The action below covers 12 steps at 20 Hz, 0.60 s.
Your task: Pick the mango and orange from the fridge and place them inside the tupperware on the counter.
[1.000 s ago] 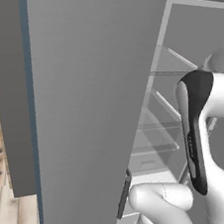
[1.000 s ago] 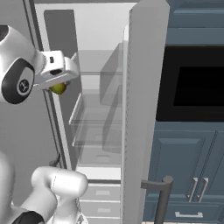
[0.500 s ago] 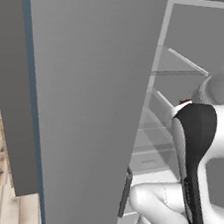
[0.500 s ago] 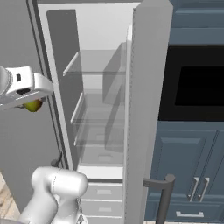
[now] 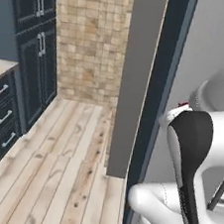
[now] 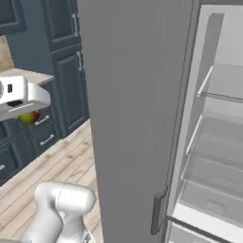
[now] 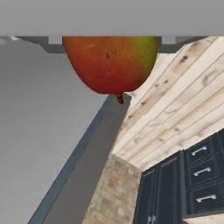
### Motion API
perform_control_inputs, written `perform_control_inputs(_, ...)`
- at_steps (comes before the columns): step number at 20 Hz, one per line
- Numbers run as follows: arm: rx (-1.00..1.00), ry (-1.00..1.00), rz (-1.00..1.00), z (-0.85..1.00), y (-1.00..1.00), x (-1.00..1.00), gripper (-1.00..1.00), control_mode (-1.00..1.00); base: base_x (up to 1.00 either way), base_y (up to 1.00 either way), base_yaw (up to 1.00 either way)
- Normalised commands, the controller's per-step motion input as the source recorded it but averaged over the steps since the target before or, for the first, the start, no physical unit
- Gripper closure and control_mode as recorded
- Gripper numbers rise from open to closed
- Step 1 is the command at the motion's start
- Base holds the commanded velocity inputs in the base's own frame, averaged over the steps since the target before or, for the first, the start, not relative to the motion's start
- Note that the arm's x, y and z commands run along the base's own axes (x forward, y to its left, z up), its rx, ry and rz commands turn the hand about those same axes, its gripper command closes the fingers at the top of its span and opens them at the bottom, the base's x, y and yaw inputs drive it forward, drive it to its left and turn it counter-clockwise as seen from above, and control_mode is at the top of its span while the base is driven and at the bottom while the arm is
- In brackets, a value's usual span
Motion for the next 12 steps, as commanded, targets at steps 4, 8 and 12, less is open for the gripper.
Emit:
perform_control_inputs(4,0.0,0.0,0.0,0.0,0.0,0.0,1.0,1.0,-0.1,0.99,1.0)
perform_control_inputs(8,0.0,0.0,0.0,0.0,0.0,0.0,1.0,1.0,0.05,0.8,1.0)
perform_control_inputs(12,0.0,0.0,0.0,0.0,0.0,0.0,1.0,1.0,0.31,0.52,0.97)
